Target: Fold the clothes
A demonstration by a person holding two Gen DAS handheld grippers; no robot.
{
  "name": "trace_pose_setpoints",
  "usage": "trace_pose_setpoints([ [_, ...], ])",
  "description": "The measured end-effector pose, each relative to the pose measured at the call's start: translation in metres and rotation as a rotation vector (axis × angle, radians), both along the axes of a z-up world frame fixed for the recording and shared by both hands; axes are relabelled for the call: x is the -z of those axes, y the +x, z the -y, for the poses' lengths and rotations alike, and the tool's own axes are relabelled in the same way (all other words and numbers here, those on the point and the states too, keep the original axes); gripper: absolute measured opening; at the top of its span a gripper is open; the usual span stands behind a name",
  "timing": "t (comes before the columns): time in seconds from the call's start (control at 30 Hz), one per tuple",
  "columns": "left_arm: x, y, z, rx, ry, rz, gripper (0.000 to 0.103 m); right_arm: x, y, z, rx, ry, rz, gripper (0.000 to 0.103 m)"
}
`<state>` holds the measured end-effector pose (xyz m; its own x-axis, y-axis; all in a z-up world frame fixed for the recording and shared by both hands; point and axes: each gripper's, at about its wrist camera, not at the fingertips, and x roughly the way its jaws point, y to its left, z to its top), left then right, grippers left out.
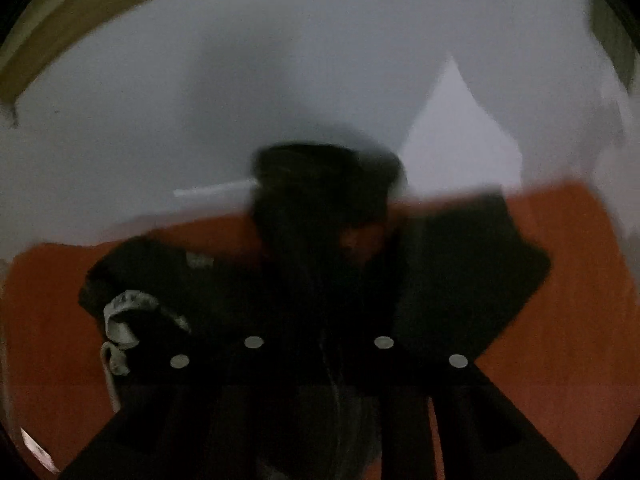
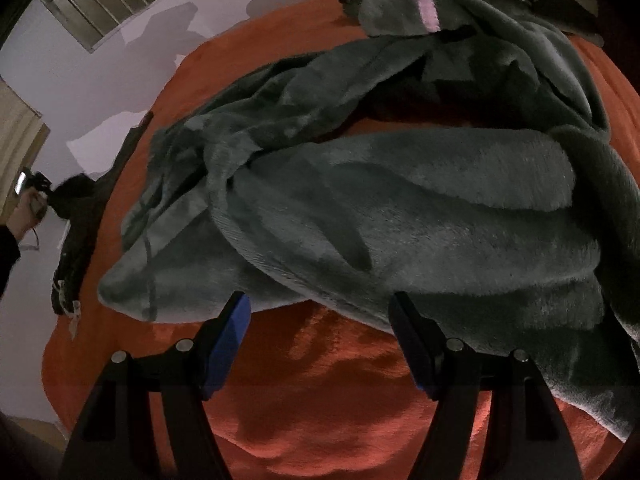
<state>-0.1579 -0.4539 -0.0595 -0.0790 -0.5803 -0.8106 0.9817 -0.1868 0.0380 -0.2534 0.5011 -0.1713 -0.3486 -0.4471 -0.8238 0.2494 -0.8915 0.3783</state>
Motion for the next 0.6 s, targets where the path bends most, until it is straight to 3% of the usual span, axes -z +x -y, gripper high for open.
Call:
trace_pose_setpoints([
  [0.13, 0.003, -0.014, -0.083, 0.268, -0.054, -0.009, 0.03, -0.013, 0.008, 0.004, -0.023, -0.001, -0.03, 0.071],
  [0.23, -0.007, -0.018, -0.172, 0.535, -0.079, -0.095, 0.047, -0.019, 0.015, 0.0, -0.024, -0.003, -0.043, 0.071],
  [0.3, 0.007, -0.021, -0.236, 0.768, 0.029, -0.12, 0.053, -0.022, 0.019, -0.005, -0.009, -0.01, -0.046, 0.071],
  [0.4, 0.052, -0.015, -0.324, 1.061, 0.271, -0.104, 0.053, -0.028, 0.027, -0.016, 0.017, -0.024, -0.051, 0.071],
  [0.5, 0.1, 0.006, -0.38, 1.207, 0.463, -0.014, 0.053, -0.035, 0.036, -0.028, 0.033, -0.013, -0.066, 0.071],
  [0.6, 0.122, 0.028, -0.388, 1.194, 0.615, -0.009, 0.053, -0.039, 0.043, -0.04, 0.043, 0.03, -0.093, 0.071],
])
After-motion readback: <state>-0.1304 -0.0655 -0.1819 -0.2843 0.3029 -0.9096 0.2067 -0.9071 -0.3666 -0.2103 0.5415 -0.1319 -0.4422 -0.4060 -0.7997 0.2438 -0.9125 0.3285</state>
